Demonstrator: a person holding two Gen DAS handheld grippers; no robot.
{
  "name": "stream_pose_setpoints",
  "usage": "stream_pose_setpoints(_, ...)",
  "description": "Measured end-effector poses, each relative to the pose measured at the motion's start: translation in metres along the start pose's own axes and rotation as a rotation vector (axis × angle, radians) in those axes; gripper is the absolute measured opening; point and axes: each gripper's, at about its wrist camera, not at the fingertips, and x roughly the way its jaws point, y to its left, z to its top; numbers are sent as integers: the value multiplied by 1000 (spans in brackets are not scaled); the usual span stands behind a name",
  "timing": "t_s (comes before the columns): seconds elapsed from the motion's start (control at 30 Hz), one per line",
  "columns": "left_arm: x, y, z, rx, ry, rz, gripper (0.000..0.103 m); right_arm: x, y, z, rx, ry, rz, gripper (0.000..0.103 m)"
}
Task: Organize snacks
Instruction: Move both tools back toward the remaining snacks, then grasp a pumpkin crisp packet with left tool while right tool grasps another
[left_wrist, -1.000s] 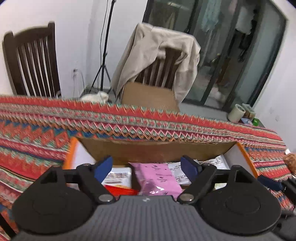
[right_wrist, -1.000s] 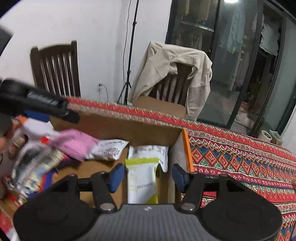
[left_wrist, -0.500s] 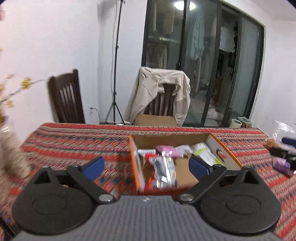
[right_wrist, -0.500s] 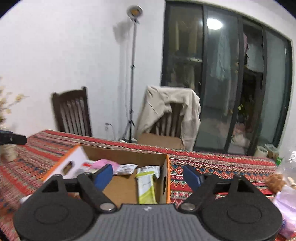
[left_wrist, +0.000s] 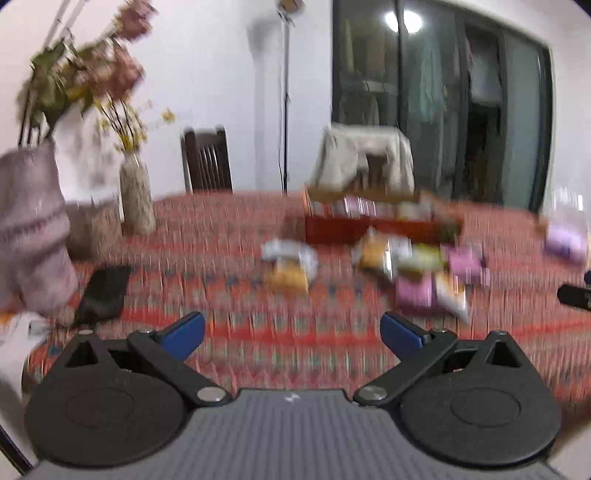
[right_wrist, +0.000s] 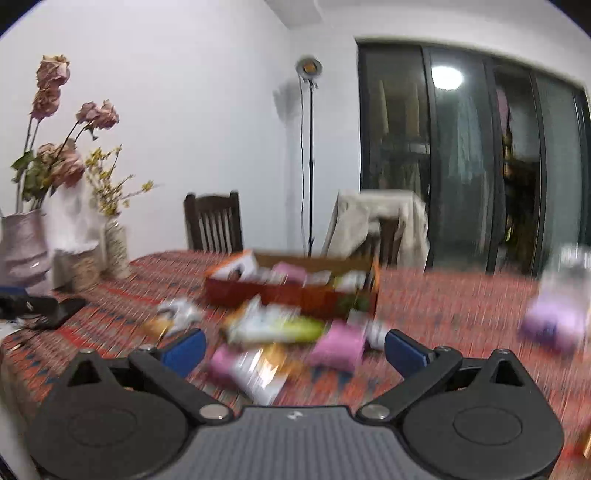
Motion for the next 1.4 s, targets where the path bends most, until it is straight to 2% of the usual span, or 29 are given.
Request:
stream_pose_setpoints(0.13,7,-5,-23,14,62,1,103,-16,15,-51,48,102,27,103)
stream_pose_setpoints(0.23,5,-3,-25,9,50,-13,103,-18,28,-72,13,165,20,103)
stream_pose_setpoints(0.3,7,-1,-25,10,45,-21,103,-17,36,-77,-14,169,10,103)
stream_pose_setpoints(0.5,23,14,-23,-18,65,-18,103,-9,45,-70,-17,164,7,103)
stream_pose_setpoints(0.67,48,23,-17,-12,78,-58,103,10,52,-64,-27,175,-5,103)
stream_pose_setpoints(0.77,73,27,-6,19,54,-86,103,29,59,-57,-44,167,-20,103)
stream_pose_setpoints(0.87,111,29,12,75,37,-121,103,54,70,-44,-116,166,-32,101)
stream_pose_setpoints(0.93,141,31,26,94,57,-138,102,77,77,-34,-174,167,-51,97)
stream_pose_setpoints(1.1,206,31,54,178,128,-190,88,147,90,-5,-271,200,-75,91)
stream_pose_setpoints(1.2,232,34,60,169,171,-241,88,186,102,10,-366,185,-91,89)
stream_pose_setpoints(1.27,244,35,61,167,179,-239,88,215,110,15,-417,211,-78,88)
stream_pose_setpoints(1.3,249,35,61,165,176,-235,85,231,115,16,-450,235,-66,83)
stream_pose_setpoints(1.33,252,35,60,161,174,-233,79,244,120,15,-485,254,-62,78)
stream_pose_setpoints(1.37,256,36,58,154,180,-235,63,255,125,15,-525,271,-68,77)
stream_pose_setpoints(1.4,258,38,56,140,176,-247,56,268,131,13,-569,287,-79,72)
